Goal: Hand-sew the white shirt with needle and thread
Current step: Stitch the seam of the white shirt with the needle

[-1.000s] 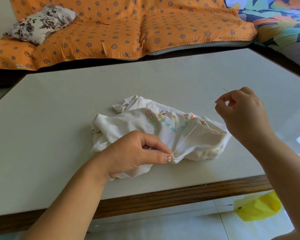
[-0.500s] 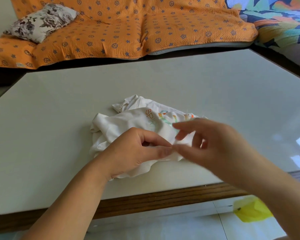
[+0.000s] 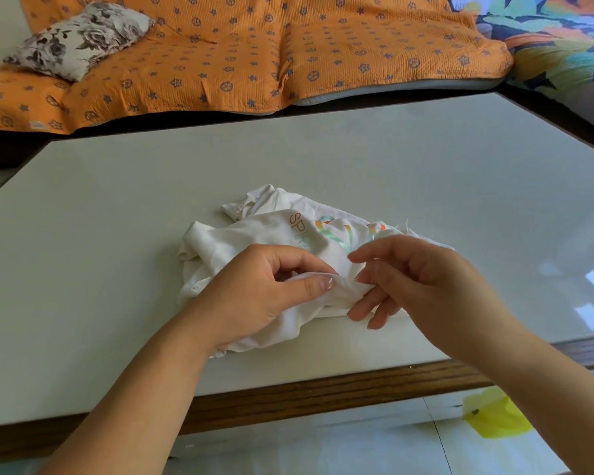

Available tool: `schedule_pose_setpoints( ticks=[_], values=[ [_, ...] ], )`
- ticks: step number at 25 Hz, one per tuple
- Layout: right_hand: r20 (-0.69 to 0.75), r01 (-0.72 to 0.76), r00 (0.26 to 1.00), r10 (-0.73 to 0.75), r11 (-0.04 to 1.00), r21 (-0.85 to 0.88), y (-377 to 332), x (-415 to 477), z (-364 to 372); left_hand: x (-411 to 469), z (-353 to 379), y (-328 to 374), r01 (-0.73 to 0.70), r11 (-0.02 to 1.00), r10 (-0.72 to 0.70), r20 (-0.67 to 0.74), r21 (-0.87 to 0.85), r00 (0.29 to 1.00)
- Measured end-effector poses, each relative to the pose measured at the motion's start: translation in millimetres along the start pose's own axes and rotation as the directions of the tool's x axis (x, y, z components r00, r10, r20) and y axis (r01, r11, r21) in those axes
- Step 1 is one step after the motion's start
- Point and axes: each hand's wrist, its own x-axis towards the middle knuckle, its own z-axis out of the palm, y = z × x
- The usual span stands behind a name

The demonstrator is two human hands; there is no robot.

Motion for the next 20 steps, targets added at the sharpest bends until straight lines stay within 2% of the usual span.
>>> schedule_pose_setpoints(
  ticks=[4, 11, 16, 20],
  values=[
    [-0.004, -0.023, 1.0, 0.023, 0.995, 0.094, -1.9, 1.2, -0.8, 1.3, 0.0, -0.1, -0.004, 0.999, 0.003, -0.018, -0.044, 1.0],
    [-0.018, 0.055, 0.998, -0.06, 0.973, -0.223, -0.9, -2.6, -4.3, 2.3, 1.0, -1.5, -0.025, 0.993, 0.023, -0.02, -0.115, 1.0],
    [0.007, 0.098, 0.995, -0.101, 0.941, -0.324, -2.1, -4.4, -5.6, 2.4, 0.8, -1.9, -0.035, 0.993, 0.032, -0.023, -0.111, 0.999],
    [0.03, 0.091, 0.996, -0.086, 0.944, -0.318, -2.7, -4.3, -6.2, 2.4, 1.0, -2.1, -0.04, 0.994, 0.039, -0.016, -0.103, 0.999]
  ],
)
